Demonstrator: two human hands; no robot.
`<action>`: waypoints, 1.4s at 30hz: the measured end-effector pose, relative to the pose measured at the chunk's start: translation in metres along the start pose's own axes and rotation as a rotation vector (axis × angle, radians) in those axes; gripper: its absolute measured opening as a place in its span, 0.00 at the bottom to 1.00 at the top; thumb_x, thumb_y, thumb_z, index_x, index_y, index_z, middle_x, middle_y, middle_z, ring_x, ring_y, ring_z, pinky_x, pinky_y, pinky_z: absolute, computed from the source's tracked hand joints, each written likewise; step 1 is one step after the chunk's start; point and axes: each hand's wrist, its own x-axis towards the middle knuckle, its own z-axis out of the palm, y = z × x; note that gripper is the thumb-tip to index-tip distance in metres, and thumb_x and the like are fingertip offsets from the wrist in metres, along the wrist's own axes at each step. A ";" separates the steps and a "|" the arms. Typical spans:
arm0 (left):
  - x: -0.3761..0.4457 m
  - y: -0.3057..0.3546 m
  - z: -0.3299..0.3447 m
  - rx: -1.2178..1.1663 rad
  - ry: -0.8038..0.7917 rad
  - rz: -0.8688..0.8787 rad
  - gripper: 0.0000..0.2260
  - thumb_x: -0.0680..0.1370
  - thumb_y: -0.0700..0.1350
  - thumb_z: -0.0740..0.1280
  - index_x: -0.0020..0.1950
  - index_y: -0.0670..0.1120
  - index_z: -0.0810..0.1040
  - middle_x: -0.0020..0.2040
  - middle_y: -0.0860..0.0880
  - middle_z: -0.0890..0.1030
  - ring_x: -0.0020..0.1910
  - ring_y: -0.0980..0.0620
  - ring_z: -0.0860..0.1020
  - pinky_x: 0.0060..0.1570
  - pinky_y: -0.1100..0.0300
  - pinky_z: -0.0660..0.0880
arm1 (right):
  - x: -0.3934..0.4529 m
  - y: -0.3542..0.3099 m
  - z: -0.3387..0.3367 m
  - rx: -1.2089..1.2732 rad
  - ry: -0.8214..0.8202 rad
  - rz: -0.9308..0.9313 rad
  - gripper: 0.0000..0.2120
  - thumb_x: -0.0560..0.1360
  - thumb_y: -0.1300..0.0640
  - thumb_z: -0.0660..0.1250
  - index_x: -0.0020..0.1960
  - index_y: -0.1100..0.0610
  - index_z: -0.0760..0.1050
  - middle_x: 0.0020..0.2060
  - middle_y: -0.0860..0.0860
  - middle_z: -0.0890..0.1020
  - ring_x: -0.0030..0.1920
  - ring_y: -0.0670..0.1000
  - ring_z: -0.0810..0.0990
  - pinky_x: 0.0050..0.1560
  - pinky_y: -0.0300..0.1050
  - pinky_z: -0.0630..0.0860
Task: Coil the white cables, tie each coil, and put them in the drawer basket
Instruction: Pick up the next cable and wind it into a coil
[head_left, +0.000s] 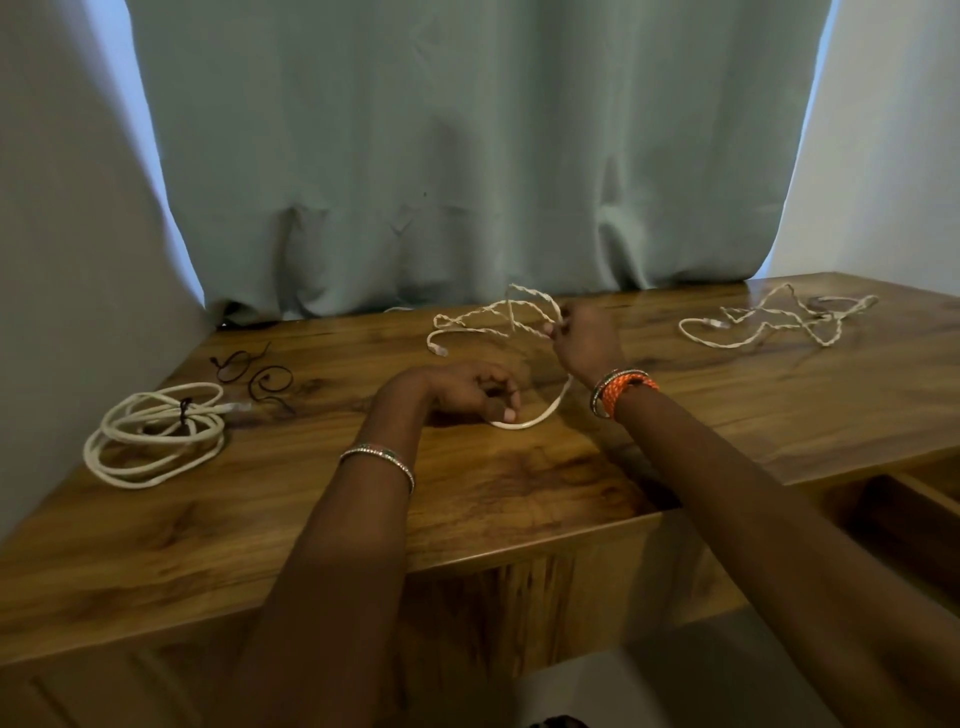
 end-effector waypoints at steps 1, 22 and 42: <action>0.002 -0.003 -0.001 0.027 0.039 0.002 0.04 0.73 0.44 0.71 0.45 0.52 0.79 0.48 0.55 0.77 0.53 0.53 0.73 0.58 0.56 0.70 | -0.004 0.001 0.000 -0.015 -0.027 0.049 0.13 0.75 0.60 0.66 0.53 0.70 0.75 0.52 0.66 0.79 0.54 0.64 0.77 0.51 0.51 0.71; -0.015 -0.014 -0.037 -0.360 1.106 -0.009 0.13 0.79 0.47 0.63 0.34 0.48 0.71 0.21 0.53 0.68 0.21 0.58 0.65 0.24 0.62 0.61 | 0.001 -0.001 -0.043 0.115 -0.182 -0.354 0.11 0.79 0.54 0.61 0.41 0.52 0.77 0.33 0.49 0.77 0.35 0.47 0.74 0.38 0.42 0.68; -0.021 -0.009 -0.050 -1.565 1.113 0.074 0.09 0.79 0.35 0.60 0.40 0.43 0.71 0.17 0.53 0.69 0.16 0.59 0.69 0.21 0.68 0.72 | -0.015 -0.055 -0.034 -0.623 -0.048 -0.416 0.12 0.71 0.54 0.65 0.51 0.57 0.79 0.47 0.57 0.81 0.48 0.60 0.79 0.44 0.46 0.70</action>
